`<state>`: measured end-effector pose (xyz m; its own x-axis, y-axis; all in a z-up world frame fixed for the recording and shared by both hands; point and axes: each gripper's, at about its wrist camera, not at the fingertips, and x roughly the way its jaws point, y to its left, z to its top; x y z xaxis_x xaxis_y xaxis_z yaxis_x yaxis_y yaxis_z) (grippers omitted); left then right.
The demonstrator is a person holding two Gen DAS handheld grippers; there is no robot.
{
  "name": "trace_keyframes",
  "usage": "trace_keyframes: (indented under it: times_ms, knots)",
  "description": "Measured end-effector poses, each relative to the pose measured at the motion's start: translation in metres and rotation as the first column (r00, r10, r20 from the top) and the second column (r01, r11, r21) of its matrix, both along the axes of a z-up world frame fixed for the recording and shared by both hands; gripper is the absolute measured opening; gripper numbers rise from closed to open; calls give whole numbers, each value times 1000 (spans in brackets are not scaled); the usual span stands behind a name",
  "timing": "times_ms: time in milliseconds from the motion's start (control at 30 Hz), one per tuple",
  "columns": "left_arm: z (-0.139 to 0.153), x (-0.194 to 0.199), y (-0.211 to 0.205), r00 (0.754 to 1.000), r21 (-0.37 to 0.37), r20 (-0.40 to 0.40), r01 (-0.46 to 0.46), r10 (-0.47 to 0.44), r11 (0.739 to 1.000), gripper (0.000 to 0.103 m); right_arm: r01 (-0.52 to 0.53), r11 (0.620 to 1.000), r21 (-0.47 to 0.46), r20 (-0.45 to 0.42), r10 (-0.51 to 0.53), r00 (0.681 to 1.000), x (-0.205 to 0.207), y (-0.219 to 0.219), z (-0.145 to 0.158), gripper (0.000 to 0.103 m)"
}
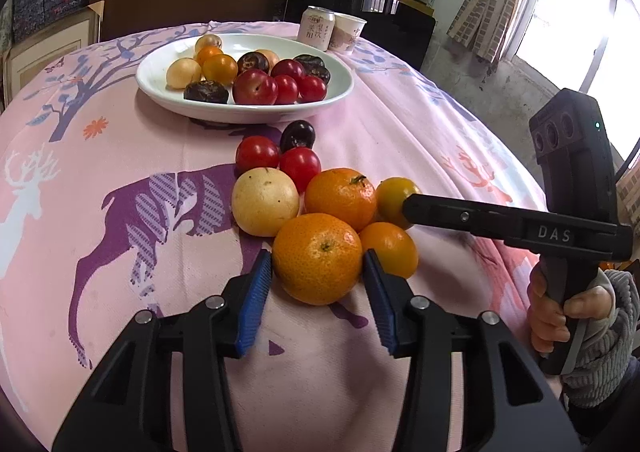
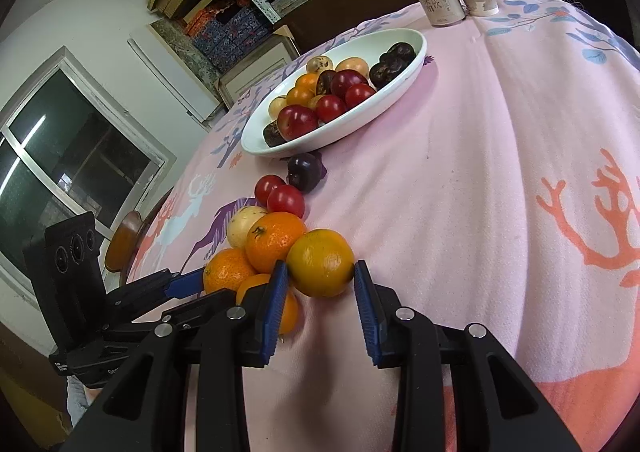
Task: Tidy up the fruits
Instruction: 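Lift the held mandarin and orange fruit and carry them toward the plate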
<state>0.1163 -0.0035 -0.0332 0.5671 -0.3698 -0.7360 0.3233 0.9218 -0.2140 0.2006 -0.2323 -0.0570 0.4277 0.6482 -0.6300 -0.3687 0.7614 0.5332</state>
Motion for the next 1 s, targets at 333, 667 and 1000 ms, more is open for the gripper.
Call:
trace_keyframes:
  times_ms: [333,667,1000]
  knots:
    - [-5,6,-4,1000,29,-5,2,-2,1000,46,18,1000,3,12,-18,1000,-1,-3,2,34]
    - [4,2,5,997,49,46,-59,57,997,46,10,1000,16,5,-10,1000,-1,-4,1,25]
    - [-1,3,3,999,50,16,-45,44,998,46,-4,1000,7,-24,5,1000,15,11,-5,43]
